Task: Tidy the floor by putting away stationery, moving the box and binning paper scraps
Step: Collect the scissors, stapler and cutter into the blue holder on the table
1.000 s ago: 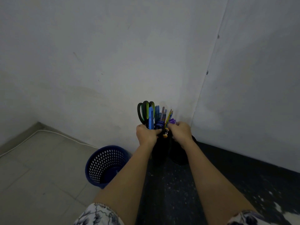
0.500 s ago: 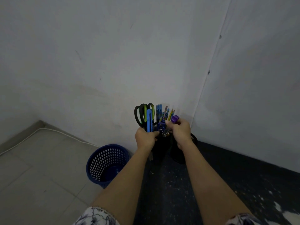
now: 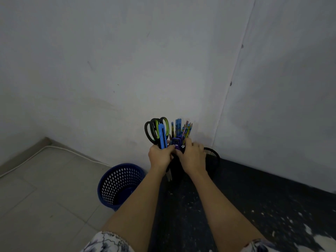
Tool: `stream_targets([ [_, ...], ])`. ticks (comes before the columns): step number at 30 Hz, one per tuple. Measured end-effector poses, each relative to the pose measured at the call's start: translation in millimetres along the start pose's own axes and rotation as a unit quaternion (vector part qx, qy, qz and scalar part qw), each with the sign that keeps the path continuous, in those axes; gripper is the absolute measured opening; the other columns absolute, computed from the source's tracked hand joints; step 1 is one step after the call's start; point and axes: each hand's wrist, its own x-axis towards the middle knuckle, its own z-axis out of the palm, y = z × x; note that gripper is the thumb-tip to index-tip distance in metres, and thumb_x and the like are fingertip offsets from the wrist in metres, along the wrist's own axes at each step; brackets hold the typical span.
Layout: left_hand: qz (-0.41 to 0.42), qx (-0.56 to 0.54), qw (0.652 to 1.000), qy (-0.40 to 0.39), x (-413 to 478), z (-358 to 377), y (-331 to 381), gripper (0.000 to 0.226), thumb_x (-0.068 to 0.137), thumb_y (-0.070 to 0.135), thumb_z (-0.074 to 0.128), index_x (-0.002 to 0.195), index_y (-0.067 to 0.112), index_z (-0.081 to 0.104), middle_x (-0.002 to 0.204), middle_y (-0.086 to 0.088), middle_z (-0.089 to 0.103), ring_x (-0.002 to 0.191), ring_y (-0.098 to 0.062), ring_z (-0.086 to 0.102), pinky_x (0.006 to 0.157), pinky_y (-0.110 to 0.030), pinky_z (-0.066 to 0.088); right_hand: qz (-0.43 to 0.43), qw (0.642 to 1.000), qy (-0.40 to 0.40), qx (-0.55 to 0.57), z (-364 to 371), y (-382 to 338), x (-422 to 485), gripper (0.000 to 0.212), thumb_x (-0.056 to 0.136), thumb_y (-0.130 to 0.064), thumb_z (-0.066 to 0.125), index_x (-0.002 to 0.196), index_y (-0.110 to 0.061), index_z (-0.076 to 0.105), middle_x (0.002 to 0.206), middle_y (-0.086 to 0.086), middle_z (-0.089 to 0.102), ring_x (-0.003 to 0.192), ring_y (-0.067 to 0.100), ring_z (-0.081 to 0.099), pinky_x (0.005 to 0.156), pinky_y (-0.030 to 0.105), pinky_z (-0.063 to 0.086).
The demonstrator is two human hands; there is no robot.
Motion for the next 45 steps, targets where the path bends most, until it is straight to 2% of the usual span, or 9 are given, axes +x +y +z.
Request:
stream_targets([
  [7, -0.016, -0.028, 0.999, -0.026, -8.7, -5.9, 3.8, 0.027, 0.089, 0.02, 0.063, 0.066, 0.01, 0.054, 0.053, -0.005, 0.049, 0.043, -0.015, 0.043, 0.042, -0.024, 0.037, 0.008, 0.992, -0.036, -0.121, -11.3, 1.6, -5.4, 0.053, 0.098, -0.049, 0.032, 0.134, -0.012, 0.046, 0.146, 0.016, 0.026, 0.133, 0.034, 0.023, 0.105, 0.049, 0.028],
  [10, -0.016, -0.027, 0.998, -0.054, -17.1, -1.8, 14.7, 0.027, 0.089, 0.015, 0.06, 0.063, 0.01, 0.054, 0.047, -0.003, 0.047, 0.037, -0.013, 0.041, 0.039, -0.024, 0.035, 0.034, 0.978, -0.016, 0.204, -27.6, -5.7, 2.3, 0.044, 0.094, -0.039, 0.048, 0.127, -0.01, 0.055, 0.138, 0.013, 0.04, 0.13, 0.029, 0.036, 0.104, 0.041, 0.035],
  [12, -0.001, -0.011, 0.996, -0.088, -22.2, 4.6, 25.4, 0.025, 0.086, 0.01, 0.061, 0.062, 0.008, 0.055, 0.044, -0.005, 0.047, 0.033, -0.014, 0.041, 0.039, -0.025, 0.035, 0.067, 0.875, -0.04, 0.477, -45.7, -12.3, 4.1, 0.05, 0.086, -0.035, 0.06, 0.128, -0.009, 0.054, 0.125, 0.009, 0.057, 0.117, 0.024, 0.055, 0.091, 0.033, 0.047],
  [14, 0.017, 0.009, 0.992, -0.126, -27.3, 14.8, 38.4, 0.02, 0.084, 0.005, 0.06, 0.064, 0.005, 0.056, 0.044, -0.007, 0.048, 0.031, -0.013, 0.042, 0.037, -0.022, 0.035, 0.048, 0.806, -0.07, 0.586, -65.0, -15.9, 4.3, 0.054, 0.082, -0.028, 0.069, 0.13, -0.011, 0.05, 0.119, 0.006, 0.062, 0.11, 0.02, 0.061, 0.084, 0.027, 0.05],
  [19, 0.064, 0.03, 0.976, -0.206, -37.4, 48.9, 70.6, 0.02, 0.088, 0.0, 0.049, 0.1, 0.005, 0.064, 0.072, -0.006, 0.065, 0.059, -0.015, 0.062, 0.053, -0.025, 0.052, -0.028, 0.83, 0.014, 0.557, -99.9, -10.5, 14.4, 0.06, 0.074, -0.007, 0.078, 0.125, -0.012, 0.047, 0.115, 0.006, 0.065, 0.104, 0.017, 0.065, 0.088, 0.029, 0.054],
  [24, 0.066, 0.085, 0.959, -0.262, -24.0, 84.2, 70.1, 0.031, 0.09, 0.003, 0.046, 0.118, 0.006, 0.06, 0.112, -0.019, 0.068, 0.104, -0.037, 0.064, 0.093, -0.052, 0.051, -0.049, 0.847, 0.059, 0.527, -115.8, 14.0, 22.9, 0.067, 0.076, 0.0, 0.074, 0.131, -0.014, 0.039, 0.106, -0.012, 0.058, 0.097, 0.002, 0.06, 0.082, 0.017, 0.053],
  [30, 0.018, 0.103, 0.965, -0.242, -23.0, 106.5, 30.7, 0.032, 0.091, -0.005, 0.045, 0.118, 0.002, 0.061, 0.108, -0.015, 0.068, 0.094, -0.032, 0.066, 0.077, -0.041, 0.058, 0.005, 0.884, 0.028, 0.467, -81.5, 52.1, 24.7, 0.077, 0.077, -0.004, 0.074, 0.139, -0.014, 0.029, 0.127, 0.006, 0.054, 0.115, 0.022, 0.055, 0.099, 0.039, 0.048],
  [36, -0.03, 0.155, 0.975, -0.154, -28.8, 114.1, 0.8, 0.025, 0.089, 0.005, 0.051, 0.112, 0.001, 0.06, 0.109, -0.012, 0.065, 0.101, -0.03, 0.063, 0.085, -0.036, 0.055, 0.062, 0.879, -0.006, 0.472, -52.0, 76.5, 18.2, 0.075, 0.076, 0.0, 0.074, 0.137, -0.01, 0.032, 0.122, 0.007, 0.055, 0.11, 0.02, 0.055, 0.096, 0.034, 0.048],
  [45, 0.138, 0.224, 0.958, -0.114, -51.3, 93.8, 2.0, 0.029, 0.082, -0.003, 0.053, 0.112, 0.0, 0.053, 0.111, -0.01, 0.055, 0.098, -0.019, 0.053, 0.074, -0.019, 0.04, 0.104, 0.881, -0.033, 0.461, -39.4, 88.0, 10.8, 0.064, 0.08, 0.001, 0.069, 0.137, -0.012, 0.041, 0.119, 0.004, 0.055, 0.11, 0.017, 0.051, 0.094, 0.034, 0.045],
])
